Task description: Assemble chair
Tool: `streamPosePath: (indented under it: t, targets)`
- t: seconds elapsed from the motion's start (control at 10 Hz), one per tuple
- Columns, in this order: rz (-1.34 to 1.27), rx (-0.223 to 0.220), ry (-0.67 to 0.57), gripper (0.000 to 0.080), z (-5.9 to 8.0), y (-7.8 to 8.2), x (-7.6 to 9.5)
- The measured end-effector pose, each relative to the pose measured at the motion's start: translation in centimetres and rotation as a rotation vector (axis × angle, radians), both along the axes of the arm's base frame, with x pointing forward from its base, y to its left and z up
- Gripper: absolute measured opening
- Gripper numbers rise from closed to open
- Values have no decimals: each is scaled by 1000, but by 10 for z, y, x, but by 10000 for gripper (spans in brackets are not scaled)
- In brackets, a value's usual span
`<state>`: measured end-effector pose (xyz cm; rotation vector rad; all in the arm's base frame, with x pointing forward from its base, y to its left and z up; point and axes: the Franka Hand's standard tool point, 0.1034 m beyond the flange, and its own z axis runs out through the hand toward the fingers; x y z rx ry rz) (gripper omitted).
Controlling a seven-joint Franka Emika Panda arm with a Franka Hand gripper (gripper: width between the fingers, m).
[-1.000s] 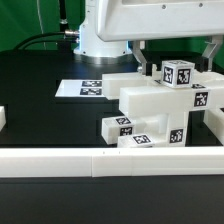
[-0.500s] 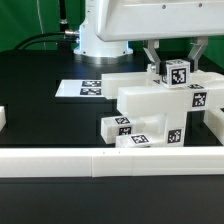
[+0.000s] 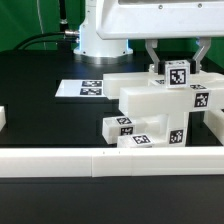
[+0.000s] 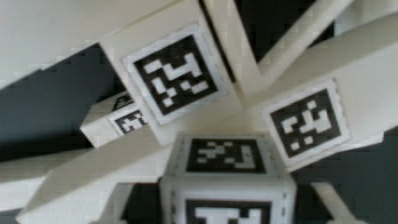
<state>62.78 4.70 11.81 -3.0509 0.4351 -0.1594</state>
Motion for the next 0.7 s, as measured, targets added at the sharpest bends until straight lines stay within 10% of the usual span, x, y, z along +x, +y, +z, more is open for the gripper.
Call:
streamPosePath:
  t: [0.7]
  targets:
    - [-593,74,21,284,0,5,0]
